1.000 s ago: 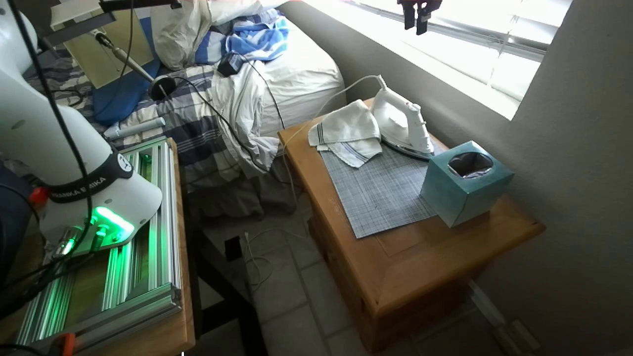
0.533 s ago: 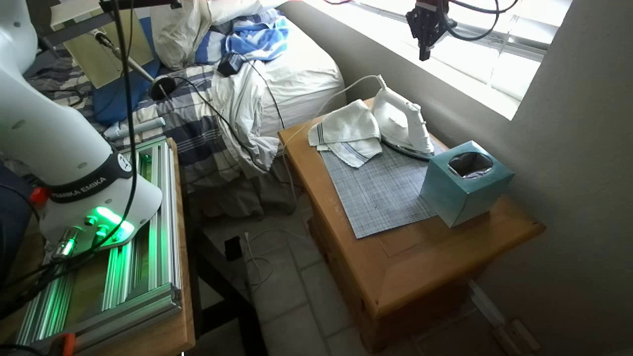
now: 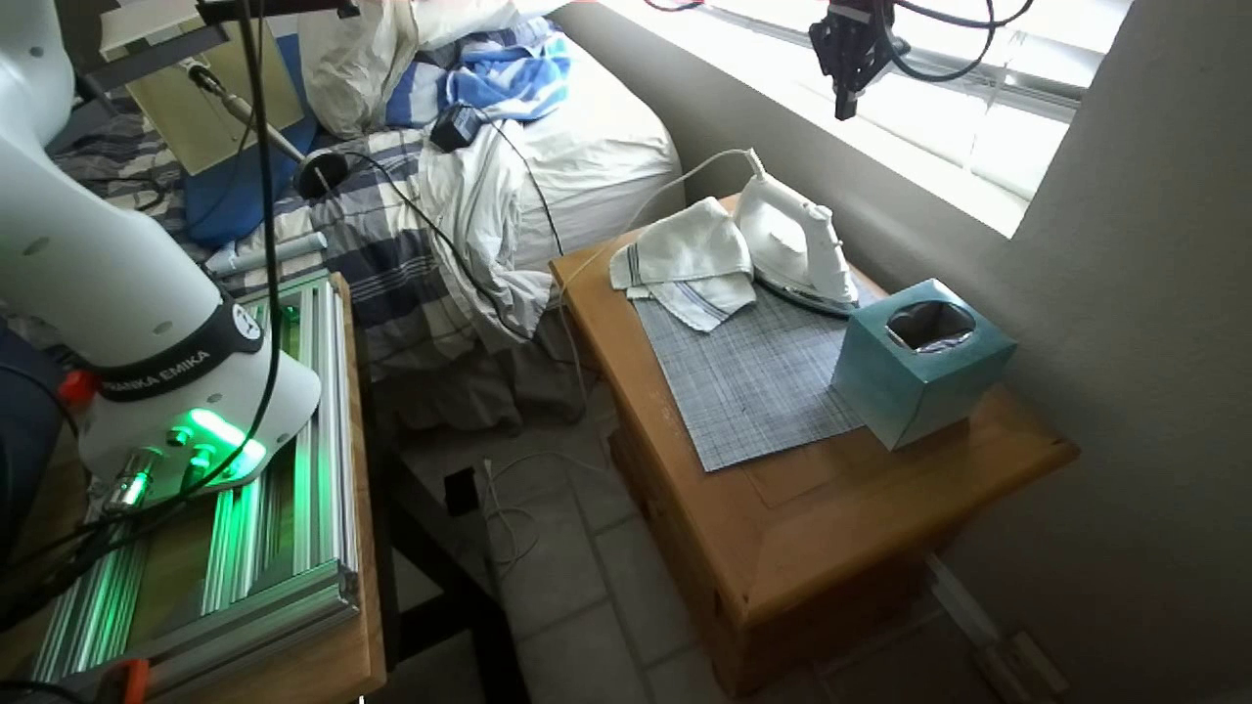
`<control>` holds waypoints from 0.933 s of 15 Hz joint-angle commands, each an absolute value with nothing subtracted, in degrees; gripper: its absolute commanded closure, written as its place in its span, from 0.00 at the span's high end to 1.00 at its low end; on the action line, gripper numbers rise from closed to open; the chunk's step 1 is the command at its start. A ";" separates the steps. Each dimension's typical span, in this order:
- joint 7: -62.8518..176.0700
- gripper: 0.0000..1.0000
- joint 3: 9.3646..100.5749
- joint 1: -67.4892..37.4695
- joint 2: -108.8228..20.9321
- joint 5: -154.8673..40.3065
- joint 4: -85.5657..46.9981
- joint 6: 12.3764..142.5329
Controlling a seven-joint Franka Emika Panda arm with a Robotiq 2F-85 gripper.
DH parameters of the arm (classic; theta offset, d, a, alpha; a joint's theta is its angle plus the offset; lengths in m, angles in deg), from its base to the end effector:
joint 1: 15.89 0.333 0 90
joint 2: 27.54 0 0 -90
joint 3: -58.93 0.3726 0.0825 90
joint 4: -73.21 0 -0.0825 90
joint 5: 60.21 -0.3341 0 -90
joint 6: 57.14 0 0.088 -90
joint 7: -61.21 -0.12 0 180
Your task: Press on the pressing iron
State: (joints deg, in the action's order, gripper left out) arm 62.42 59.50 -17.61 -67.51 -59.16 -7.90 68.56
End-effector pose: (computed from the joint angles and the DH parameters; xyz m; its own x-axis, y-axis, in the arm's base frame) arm 0.7285 -0.0173 0.3512 0.9967 0.0090 0.0803 0.0081 -0.9999 0.0110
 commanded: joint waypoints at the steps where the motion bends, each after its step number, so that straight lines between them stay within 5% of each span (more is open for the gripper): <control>1: 62.68 0.00 59.46 -17.87 -71.06 -60.23 -5.33 66.68; 14: 62.33 0.00 59.68 -18.21 -77.65 -61.27 -2.09 66.56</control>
